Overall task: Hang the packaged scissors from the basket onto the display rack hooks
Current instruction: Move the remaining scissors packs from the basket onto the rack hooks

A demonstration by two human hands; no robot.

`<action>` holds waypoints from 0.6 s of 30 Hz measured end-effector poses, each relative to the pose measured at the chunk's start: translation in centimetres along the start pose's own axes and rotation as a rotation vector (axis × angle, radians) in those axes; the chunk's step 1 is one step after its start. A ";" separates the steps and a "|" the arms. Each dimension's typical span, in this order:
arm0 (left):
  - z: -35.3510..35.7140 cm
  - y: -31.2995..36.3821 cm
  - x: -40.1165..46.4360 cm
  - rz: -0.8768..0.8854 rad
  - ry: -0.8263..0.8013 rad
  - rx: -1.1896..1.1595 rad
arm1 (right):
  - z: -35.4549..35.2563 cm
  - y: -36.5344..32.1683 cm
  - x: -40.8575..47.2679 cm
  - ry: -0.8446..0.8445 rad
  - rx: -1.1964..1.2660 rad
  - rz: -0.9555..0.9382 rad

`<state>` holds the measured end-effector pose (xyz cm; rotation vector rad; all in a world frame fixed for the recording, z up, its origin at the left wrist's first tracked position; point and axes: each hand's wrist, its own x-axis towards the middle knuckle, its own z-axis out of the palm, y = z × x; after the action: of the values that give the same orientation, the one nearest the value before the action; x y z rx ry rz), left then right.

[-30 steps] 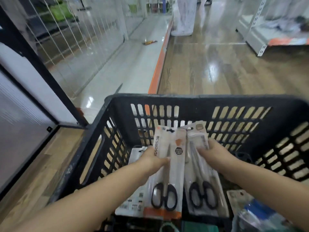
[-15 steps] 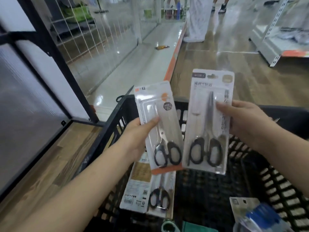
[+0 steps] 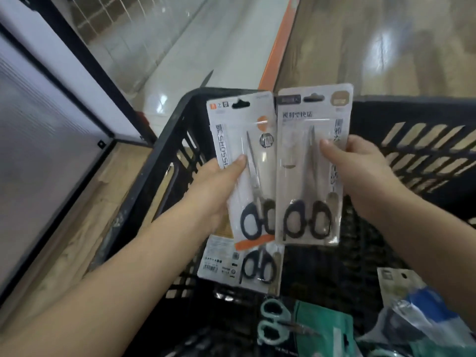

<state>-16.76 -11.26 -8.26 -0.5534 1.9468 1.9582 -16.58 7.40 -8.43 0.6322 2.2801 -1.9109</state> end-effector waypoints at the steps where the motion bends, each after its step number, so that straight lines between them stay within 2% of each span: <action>1: -0.1 -0.5 0.1 -0.013 0.011 0.023 | 0.3 0.4 0.0 0.003 -0.022 -0.002; 4: -0.4 -2.4 0.2 -0.073 0.058 0.115 | 1.0 2.2 -0.7 -0.025 -0.063 0.042; 10: -1.2 -2.7 -0.8 -0.255 0.116 0.265 | -0.5 3.2 -2.9 0.005 -0.001 0.317; 15: -1.2 3.5 -4.0 -0.328 0.175 0.197 | -2.0 -3.9 -4.5 0.002 -0.073 0.405; 18: -1.1 9.9 -7.1 -0.325 0.193 0.126 | -2.6 -11.5 -5.7 -0.036 -0.062 0.439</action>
<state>-15.31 -12.21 3.86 -0.9860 1.9283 1.6212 -15.20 7.06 4.59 0.9826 1.9612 -1.6218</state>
